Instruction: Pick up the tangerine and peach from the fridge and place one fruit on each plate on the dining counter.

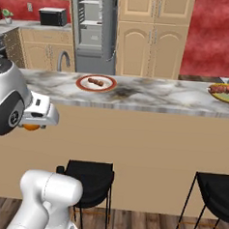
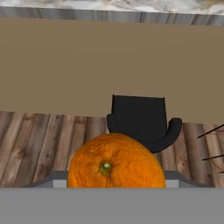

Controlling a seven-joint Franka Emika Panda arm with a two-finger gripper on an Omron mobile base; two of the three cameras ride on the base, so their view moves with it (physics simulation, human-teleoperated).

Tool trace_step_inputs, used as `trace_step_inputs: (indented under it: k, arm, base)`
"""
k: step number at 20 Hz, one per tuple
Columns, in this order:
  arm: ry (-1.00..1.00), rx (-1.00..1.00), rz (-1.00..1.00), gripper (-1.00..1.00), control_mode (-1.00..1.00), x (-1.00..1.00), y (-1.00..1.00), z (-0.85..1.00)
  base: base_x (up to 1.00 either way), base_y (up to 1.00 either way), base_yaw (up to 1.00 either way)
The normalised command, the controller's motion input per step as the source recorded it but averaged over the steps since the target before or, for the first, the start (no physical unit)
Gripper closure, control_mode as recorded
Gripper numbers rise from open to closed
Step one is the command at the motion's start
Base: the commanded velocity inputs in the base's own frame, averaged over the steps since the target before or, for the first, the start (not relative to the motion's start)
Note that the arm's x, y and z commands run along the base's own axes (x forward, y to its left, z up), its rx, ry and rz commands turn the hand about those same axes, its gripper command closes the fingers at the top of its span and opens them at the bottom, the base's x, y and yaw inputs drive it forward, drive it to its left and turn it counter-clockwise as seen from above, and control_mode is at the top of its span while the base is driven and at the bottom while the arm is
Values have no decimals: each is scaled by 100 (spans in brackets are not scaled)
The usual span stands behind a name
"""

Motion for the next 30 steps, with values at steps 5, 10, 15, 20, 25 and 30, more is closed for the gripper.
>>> trace_step_inputs:
  k: [5,10,15,20,25,30]
  arm:
    - [0,0,0,100,100,0,0,0]
    - [-21,0,5,100,-100,-2,0,12]
    - [-44,-4,19,100,-100,16,-6,61]
    - [-24,0,3,100,-100,97,-10,89]
    - [9,0,-11,100,-100,100,-6,30]
    - [45,-1,-20,100,-100,100,0,-52]
  base:
    - [0,0,0]
    - [0,0,0]
    - [0,0,0]
    - [0,0,0]
    - [0,0,0]
    - [0,0,0]
